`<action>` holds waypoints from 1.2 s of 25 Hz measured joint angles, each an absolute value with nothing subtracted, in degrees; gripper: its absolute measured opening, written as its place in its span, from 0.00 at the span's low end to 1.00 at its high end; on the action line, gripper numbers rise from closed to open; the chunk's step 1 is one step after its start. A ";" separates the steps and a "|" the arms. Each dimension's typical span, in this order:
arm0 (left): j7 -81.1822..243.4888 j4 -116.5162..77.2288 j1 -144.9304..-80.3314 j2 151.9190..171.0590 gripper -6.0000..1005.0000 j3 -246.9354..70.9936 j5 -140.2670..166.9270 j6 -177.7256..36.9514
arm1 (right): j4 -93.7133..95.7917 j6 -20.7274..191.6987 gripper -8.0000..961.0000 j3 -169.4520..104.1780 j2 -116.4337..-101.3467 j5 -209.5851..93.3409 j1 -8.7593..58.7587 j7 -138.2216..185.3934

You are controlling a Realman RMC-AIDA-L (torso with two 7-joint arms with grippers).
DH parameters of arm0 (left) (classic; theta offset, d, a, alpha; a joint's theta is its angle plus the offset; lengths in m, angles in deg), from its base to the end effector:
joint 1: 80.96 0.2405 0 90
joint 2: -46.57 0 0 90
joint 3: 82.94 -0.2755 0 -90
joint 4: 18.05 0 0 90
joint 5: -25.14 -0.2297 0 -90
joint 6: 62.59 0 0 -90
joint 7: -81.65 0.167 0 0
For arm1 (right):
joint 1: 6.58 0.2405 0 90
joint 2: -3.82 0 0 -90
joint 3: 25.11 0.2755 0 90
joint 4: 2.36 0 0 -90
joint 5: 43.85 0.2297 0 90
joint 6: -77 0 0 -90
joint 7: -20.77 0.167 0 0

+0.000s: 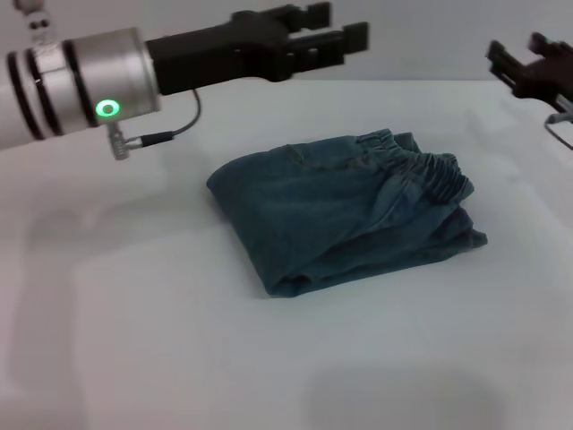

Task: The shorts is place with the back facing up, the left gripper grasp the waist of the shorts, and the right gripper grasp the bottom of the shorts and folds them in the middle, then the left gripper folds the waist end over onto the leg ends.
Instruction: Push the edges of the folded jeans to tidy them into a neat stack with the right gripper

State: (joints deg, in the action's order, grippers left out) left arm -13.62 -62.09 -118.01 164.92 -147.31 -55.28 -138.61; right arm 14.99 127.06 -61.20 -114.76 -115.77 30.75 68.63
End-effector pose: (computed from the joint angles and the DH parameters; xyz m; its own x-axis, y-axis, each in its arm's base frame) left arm -0.1419 0.4277 -0.0215 0.6098 0.3023 0.7326 0.4662 -0.8844 -0.0231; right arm 0.3148 0.4663 -0.0042 0.6778 -0.1447 -0.7209 -0.7170 -0.3474 -0.6044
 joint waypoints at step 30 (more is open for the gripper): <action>-3.50 -60.45 -104.62 164.52 0.84 -132.32 -47.38 -136.95 | 25.90 165.45 0.68 -87.54 -114.96 -159.62 37.95 106.37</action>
